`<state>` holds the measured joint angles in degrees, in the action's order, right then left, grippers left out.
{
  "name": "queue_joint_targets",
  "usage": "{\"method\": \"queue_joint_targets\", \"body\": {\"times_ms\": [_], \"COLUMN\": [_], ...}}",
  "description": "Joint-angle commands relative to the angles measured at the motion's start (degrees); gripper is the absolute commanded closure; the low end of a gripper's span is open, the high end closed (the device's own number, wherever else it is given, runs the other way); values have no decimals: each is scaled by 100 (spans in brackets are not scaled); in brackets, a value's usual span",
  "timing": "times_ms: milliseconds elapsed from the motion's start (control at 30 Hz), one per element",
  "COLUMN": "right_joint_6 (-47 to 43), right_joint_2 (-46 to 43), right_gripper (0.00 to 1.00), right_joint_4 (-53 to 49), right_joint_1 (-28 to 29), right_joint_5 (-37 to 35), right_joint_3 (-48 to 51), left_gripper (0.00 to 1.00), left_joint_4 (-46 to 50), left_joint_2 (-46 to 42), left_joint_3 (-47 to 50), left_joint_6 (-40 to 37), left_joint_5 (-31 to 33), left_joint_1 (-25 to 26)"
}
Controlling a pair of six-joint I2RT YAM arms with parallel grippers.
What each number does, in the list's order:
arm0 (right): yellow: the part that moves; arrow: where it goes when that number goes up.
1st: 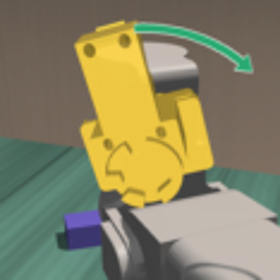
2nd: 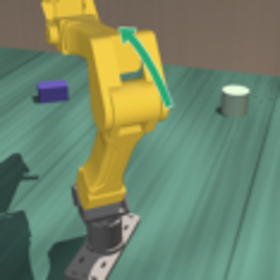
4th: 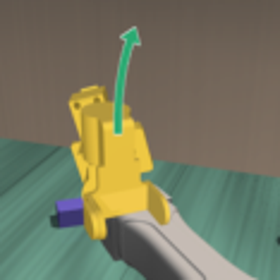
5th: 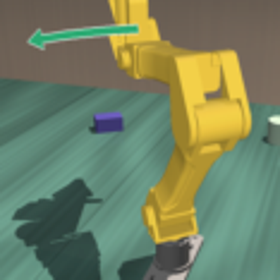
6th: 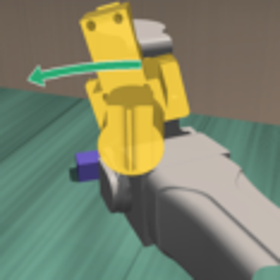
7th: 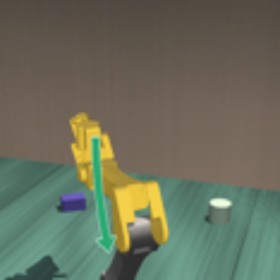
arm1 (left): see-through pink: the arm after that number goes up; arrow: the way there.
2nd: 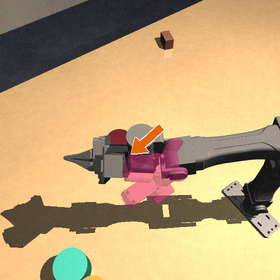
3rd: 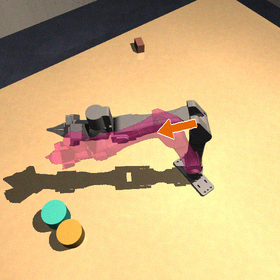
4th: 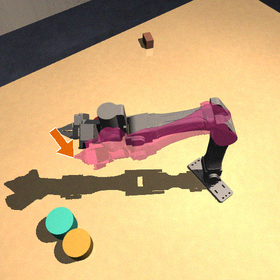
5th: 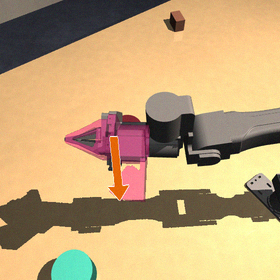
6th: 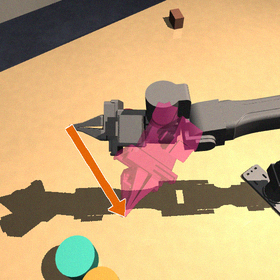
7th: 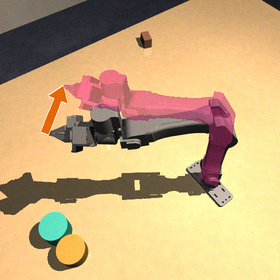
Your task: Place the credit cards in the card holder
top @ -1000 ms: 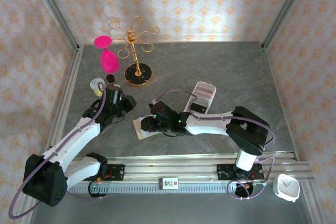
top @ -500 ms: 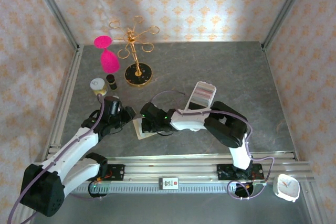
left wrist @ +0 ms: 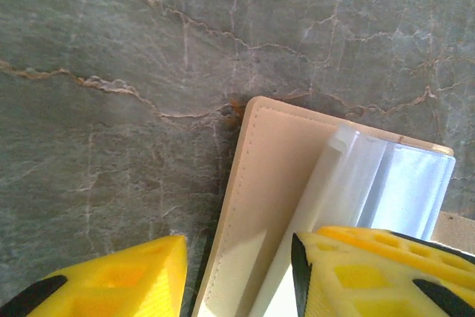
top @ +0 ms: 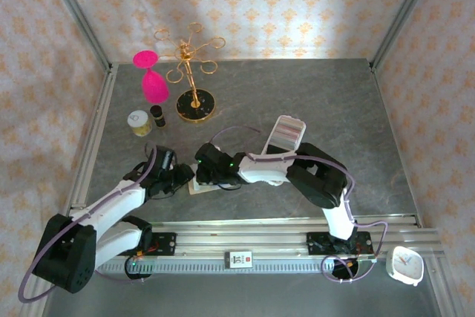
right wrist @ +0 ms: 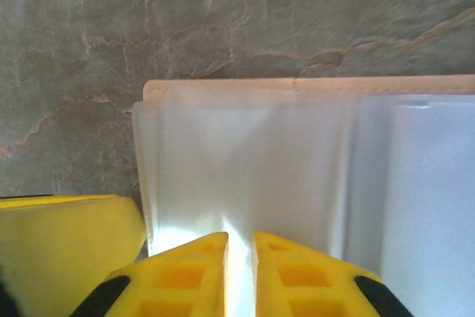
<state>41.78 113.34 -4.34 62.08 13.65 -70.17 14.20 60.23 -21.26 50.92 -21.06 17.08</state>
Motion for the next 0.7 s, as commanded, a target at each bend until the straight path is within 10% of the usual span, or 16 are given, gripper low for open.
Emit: {"method": "queue_joint_targets", "body": {"times_ms": [0, 400, 667], "right_joint_6": [84, -356, -2210], "right_joint_2": [-581, -2605, -4296], "right_gripper": [83, 79, 68], "right_joint_4": [-8, 78, -110], "right_joint_1": [5, -565, -1058], "right_joint_5": [-616, -1707, -2706], "right_joint_3": [116, 1374, 2005], "left_gripper": [60, 73, 82], "left_joint_4": [-458, -808, -369], "left_joint_2": [123, 401, 534], "left_joint_3": [131, 327, -121], "left_joint_6": [-169, -383, -906], "left_joint_5": [-306, -483, -14], "left_joint_1": [-45, 5, 7]}}
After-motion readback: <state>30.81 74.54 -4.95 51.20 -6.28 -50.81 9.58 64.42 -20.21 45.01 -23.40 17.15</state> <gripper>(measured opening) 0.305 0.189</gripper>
